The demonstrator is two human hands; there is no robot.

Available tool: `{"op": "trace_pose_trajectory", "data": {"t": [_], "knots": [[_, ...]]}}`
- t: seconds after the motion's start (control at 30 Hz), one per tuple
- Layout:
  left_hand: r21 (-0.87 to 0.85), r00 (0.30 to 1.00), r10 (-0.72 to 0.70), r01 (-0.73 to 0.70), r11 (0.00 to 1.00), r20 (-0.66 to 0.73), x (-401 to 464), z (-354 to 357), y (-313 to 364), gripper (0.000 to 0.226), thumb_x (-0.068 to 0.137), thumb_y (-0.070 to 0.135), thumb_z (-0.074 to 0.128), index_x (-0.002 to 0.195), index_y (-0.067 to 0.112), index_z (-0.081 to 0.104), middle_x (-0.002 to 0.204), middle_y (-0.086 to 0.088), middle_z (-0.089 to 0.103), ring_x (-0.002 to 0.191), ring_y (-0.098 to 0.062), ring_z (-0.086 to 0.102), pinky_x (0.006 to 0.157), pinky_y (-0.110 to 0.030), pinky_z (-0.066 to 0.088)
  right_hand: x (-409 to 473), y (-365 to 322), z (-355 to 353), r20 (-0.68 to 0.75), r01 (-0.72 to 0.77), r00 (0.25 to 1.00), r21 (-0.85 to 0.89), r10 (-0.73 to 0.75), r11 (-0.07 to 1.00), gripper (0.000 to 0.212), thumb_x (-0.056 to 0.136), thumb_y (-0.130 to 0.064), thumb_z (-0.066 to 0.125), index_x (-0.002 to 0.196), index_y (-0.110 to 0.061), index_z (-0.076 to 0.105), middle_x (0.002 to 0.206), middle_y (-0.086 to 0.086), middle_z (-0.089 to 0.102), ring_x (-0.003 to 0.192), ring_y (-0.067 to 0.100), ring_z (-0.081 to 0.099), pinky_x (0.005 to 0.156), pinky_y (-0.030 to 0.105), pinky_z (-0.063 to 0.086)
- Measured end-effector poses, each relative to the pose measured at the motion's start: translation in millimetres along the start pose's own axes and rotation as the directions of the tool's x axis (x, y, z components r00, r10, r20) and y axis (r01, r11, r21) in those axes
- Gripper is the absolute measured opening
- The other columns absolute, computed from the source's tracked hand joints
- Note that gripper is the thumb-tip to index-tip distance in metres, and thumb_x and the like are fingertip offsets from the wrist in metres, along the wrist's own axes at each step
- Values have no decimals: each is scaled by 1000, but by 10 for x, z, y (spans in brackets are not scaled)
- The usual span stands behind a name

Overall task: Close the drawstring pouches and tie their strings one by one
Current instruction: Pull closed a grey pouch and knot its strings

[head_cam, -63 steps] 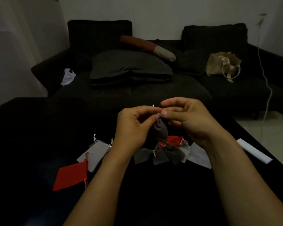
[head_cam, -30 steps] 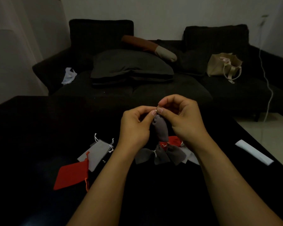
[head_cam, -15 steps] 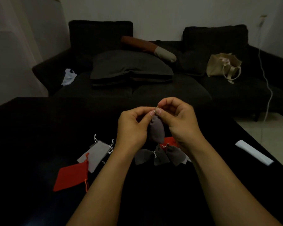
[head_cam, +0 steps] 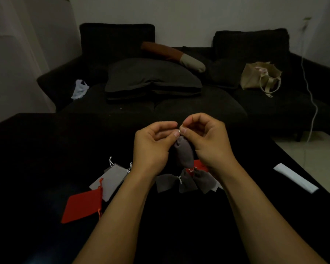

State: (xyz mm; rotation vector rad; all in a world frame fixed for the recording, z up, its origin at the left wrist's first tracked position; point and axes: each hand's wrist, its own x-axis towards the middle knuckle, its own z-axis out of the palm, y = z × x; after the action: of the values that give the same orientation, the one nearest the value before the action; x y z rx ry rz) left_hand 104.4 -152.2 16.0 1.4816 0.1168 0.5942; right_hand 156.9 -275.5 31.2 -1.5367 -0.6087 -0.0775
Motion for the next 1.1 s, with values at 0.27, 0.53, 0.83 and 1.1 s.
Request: {"op": "trace_pose_trajectory", "data": {"t": [0.27,0.53,0.83,1.1], "knots": [[-22,998,-49,48,999,-44,-26,-2,35,22,82,-2,73,101,9,70,84,-8,77,81,-17,75,72,-21,57,-5,18,4,0,-30,1000,23,30,999,15,84,4,70,87,-10,66,84,5,70,78,7,69,71,18,55],[-107,968,-249,250,962,24,6,47,52,21,92,2,63,107,15,66,91,-6,76,84,-14,74,71,-23,57,26,13,-28,-19,-5,1000,-167,2,986,18,83,0,71,84,-17,65,82,1,71,81,13,71,76,32,60],[-174,983,-182,175,969,-29,14,57,43,18,96,2,57,103,17,66,98,-10,75,88,-15,72,76,-24,57,-5,14,29,-66,-117,991,19,118,993,20,81,-12,78,99,-10,70,89,5,74,81,9,73,69,21,57],[-62,996,-57,53,997,-66,-10,51,-2,20,94,6,62,97,21,74,97,-4,77,96,-16,73,83,-28,57,-40,-48,1,33,-137,990,81,134,987,14,80,-1,76,94,-2,75,84,8,77,80,15,74,71,21,58]]}}
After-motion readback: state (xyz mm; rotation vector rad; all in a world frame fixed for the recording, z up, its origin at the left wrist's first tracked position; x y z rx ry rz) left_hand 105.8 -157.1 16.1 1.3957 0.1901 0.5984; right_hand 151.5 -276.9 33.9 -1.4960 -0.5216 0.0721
